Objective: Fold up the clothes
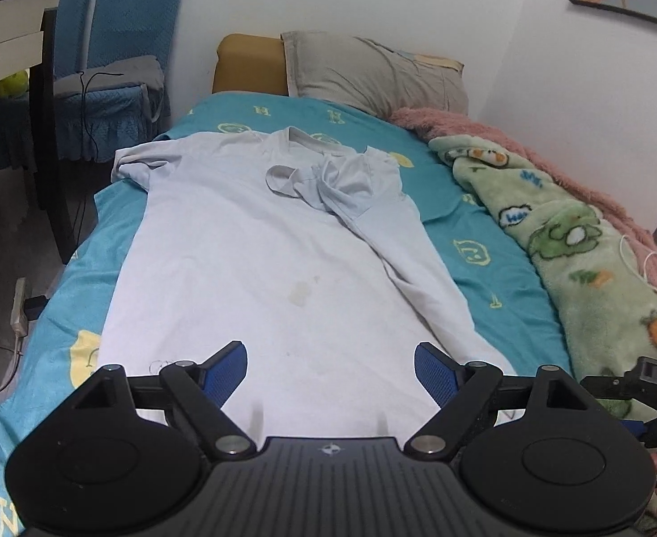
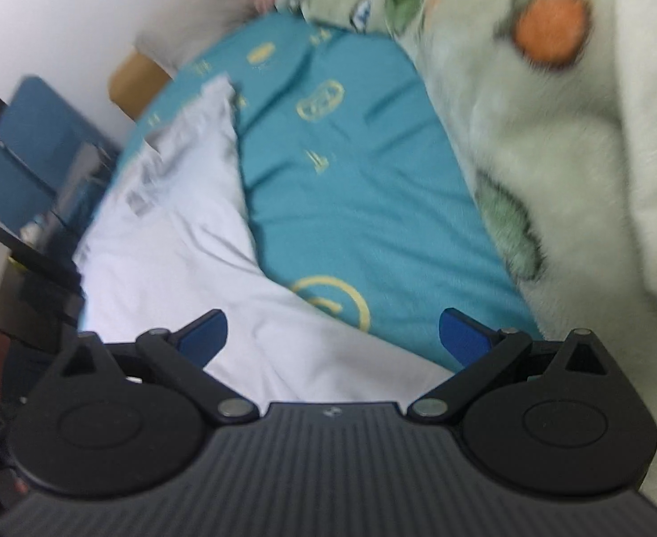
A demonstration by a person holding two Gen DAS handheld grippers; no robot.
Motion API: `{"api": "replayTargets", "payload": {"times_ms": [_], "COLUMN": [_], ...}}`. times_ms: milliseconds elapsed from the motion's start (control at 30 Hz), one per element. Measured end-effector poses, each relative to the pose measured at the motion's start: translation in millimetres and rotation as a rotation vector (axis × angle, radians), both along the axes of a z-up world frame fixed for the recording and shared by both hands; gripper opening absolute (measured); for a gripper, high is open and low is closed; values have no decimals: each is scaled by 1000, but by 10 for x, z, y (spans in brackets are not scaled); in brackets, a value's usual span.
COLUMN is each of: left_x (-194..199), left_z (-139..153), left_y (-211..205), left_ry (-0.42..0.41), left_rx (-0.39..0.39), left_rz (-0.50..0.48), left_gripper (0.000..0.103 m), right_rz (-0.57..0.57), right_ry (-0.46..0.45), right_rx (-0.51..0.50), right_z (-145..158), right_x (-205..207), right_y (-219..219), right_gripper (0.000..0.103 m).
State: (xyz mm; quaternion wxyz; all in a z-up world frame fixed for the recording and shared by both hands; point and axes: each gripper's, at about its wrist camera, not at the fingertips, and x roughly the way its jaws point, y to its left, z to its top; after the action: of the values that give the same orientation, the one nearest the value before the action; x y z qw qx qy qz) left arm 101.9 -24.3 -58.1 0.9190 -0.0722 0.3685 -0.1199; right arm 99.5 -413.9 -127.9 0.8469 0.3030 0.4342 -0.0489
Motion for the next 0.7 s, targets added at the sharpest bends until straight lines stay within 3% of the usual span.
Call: {"api": "replayTargets", "payload": {"times_ms": [200,333,467,533,700], "left_x": [12,15,22,30,54], "left_z": [5,22,18,12,-3], "left_y": [17,24,47,76,135], "left_ry": [16,13,21,29,47], "left_rx": [-33,-41,-56,-68,-94], "left_rz": [4,12,23,34,58], "left_gripper": [84,84,84,84,84], "right_rz": [-125,-145,-144,-160,-230], "right_ry": [99,110,80,79,105], "right_rx": [57,185,254,263,198], "right_z": [-238,-345,-333,-318,-273], "right_x": [-6,-19,-66,-101,-156], "right_y": [-108,-167,-139,-148,-179], "right_gripper": [103,103,90,75,72]}}
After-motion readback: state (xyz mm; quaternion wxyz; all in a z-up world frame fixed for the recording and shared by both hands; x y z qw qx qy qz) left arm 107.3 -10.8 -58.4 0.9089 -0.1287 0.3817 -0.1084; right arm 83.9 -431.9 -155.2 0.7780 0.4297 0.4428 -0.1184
